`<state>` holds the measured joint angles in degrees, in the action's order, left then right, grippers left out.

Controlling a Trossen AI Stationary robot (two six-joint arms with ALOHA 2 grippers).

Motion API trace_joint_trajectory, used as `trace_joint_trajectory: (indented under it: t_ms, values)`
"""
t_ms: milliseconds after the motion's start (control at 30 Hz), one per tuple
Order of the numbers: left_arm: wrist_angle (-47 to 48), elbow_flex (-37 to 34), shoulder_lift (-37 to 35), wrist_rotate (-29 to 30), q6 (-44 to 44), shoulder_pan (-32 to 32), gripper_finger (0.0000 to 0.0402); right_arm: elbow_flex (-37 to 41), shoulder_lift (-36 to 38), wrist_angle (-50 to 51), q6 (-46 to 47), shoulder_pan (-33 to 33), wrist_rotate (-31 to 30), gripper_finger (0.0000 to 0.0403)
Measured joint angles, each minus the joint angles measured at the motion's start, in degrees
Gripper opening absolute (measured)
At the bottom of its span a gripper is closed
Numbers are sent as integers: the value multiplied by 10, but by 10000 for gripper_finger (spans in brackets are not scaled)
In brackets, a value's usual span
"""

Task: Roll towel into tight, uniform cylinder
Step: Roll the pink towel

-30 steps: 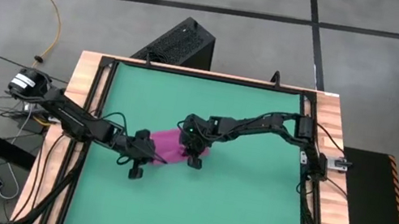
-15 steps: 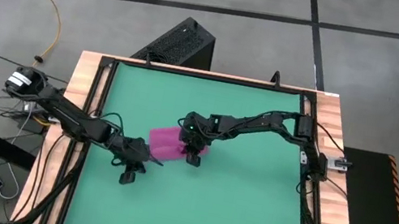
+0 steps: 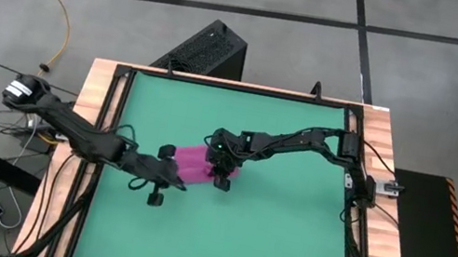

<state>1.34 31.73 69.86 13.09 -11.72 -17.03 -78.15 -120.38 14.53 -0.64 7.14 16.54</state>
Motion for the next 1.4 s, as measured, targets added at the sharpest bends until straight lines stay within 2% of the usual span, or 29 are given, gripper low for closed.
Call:
trace_joint_trajectory:
  t_ms: [167,300,700,967,1033,1133,1167,1200,1300,1400]
  values:
    - [10,-1,46,-18,30,17,0,0,0,0,1,0,0,12]
    - [31,-1,64,13,40,39,0,0,0,1,2,0,0,12]
    - [75,-1,52,5,35,94,0,0,0,3,2,0,1,12]
    - [89,0,33,13,29,96,0,0,0,4,2,0,1,12]
    - [98,10,5,43,31,83,0,0,0,4,2,0,2,12]
    - [104,5,-46,155,62,66,0,0,0,5,2,0,4,12]
    - [93,-7,-58,172,72,69,0,0,0,5,2,0,6,12]
    - [75,-22,-66,164,83,78,0,0,0,5,2,0,10,12]
    - [9,-68,-65,80,88,116,0,0,0,7,2,-4,12,12]
    - [-44,-100,-39,42,78,140,0,0,0,7,2,-6,12,12]
